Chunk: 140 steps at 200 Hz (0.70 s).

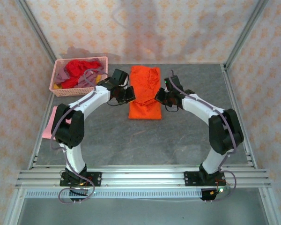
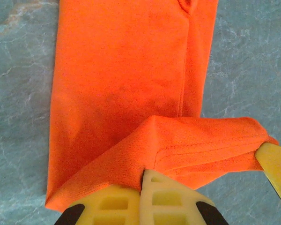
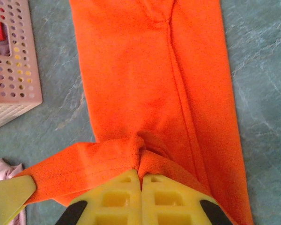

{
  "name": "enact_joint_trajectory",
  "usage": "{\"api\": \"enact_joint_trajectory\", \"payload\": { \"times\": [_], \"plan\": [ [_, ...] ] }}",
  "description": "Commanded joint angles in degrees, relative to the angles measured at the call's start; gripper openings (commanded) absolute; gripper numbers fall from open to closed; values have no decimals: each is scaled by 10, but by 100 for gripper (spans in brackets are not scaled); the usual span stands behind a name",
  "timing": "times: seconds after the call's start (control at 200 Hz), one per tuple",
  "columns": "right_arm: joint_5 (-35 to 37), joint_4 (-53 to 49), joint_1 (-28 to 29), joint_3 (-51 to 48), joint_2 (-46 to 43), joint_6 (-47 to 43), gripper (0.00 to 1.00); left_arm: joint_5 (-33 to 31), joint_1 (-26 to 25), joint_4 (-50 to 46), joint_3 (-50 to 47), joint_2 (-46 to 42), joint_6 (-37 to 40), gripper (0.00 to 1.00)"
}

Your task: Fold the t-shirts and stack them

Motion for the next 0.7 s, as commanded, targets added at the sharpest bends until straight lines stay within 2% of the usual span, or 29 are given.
{"api": "enact_joint_trajectory", "payload": {
  "times": [0.0, 0.696],
  "plan": [
    [7, 10, -8, 33, 27, -14, 0, -6, 11, -22, 32, 20, 13, 0],
    [-16, 30, -51, 137, 177, -21, 0, -19, 49, -53, 155, 162, 32, 0]
  ]
}}
